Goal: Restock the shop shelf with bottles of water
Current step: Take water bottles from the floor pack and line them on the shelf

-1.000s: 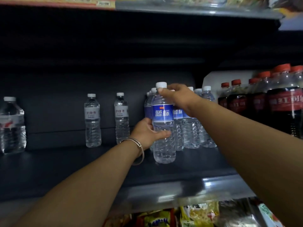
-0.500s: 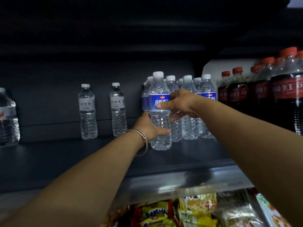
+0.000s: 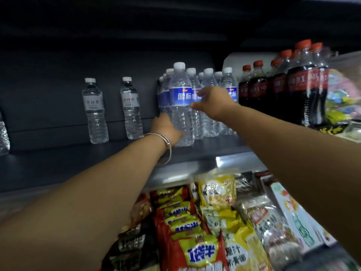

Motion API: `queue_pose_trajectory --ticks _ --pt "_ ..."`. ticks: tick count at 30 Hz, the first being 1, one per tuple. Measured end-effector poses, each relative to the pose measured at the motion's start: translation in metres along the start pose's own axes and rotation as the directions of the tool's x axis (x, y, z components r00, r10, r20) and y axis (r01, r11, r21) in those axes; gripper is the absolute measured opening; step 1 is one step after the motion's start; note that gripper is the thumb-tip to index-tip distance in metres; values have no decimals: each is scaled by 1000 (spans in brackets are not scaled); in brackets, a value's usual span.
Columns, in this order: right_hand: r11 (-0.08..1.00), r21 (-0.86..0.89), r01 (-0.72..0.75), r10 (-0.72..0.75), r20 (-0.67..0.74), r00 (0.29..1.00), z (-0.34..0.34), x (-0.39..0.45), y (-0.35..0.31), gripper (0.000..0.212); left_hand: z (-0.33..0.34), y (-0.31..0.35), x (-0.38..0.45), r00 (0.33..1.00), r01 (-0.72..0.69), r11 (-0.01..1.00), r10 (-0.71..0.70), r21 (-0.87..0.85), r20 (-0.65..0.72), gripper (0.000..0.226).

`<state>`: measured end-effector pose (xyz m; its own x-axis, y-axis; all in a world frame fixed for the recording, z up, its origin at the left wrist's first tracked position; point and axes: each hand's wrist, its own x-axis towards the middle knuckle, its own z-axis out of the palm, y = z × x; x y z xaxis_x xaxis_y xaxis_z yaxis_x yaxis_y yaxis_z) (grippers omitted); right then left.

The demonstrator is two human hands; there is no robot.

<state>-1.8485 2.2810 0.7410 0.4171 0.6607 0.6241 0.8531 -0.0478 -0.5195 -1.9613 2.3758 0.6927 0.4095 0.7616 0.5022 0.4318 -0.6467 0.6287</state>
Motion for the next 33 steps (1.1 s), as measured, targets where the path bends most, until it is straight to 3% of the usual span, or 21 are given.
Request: queue_pose_trajectory --ticks 3,7,12,17,22,26,33 --pt "997 -56 43 -48 -94 994 -11 -40 1 48 -8 12 -41 979 -132 989 140 61 -151 41" --pt "997 -64 34 -48 -224 973 -14 -105 15 35 7 14 -100 916 -369 928 353 -53 -191 38" --pt "984 -160 -84 63 -133 989 5 -212 66 35 74 -11 -192 918 -393 880 392 -268 -59 36" --pt "939 -267 -217 234 31 972 35 -313 143 36 158 -61 -272 895 -338 883 409 -327 178 35" --pt "854 -385 -351 451 207 868 87 -426 242 38 269 -132 -365 824 -241 917 367 -318 432 29" --pt "789 -405 -462 581 248 775 152 -514 325 29 357 -198 -439 752 -142 943 301 -301 587 32" --pt "656 -450 -606 754 400 520 280 -664 459 51 502 -327 -546 649 11 975 162 -223 744 32"
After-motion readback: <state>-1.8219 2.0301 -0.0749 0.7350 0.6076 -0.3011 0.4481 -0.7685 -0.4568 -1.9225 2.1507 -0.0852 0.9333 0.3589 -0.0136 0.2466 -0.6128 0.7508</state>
